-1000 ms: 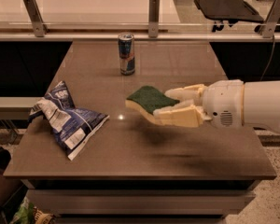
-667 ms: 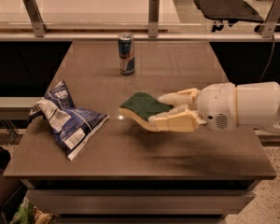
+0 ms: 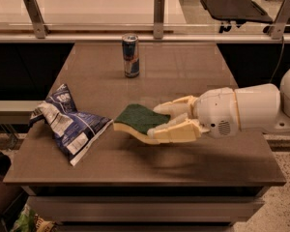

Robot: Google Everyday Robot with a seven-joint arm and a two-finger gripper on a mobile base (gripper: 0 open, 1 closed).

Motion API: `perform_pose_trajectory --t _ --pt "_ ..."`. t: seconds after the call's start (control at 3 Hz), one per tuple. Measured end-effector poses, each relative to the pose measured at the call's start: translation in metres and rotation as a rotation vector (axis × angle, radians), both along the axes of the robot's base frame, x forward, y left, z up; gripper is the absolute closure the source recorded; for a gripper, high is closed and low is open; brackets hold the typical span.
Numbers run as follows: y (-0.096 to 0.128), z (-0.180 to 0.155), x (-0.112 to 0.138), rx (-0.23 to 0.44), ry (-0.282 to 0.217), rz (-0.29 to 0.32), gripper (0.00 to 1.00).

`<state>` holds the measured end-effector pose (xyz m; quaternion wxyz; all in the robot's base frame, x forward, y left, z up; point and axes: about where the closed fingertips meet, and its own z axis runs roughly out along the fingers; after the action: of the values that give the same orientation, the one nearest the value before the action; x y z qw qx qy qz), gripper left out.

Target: Move sponge near blue chip bag

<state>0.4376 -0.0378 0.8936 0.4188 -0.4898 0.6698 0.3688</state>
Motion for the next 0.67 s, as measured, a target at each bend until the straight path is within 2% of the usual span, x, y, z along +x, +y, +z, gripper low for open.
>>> perform_pose_trajectory --t 0.33,0.67 --pt "0.0051 -0.0007 -0.0069 -0.007 0.014 0.064 0.84" --pt "0.007 -0.0003 -0.0079 -0.008 0.014 0.068 0.61"
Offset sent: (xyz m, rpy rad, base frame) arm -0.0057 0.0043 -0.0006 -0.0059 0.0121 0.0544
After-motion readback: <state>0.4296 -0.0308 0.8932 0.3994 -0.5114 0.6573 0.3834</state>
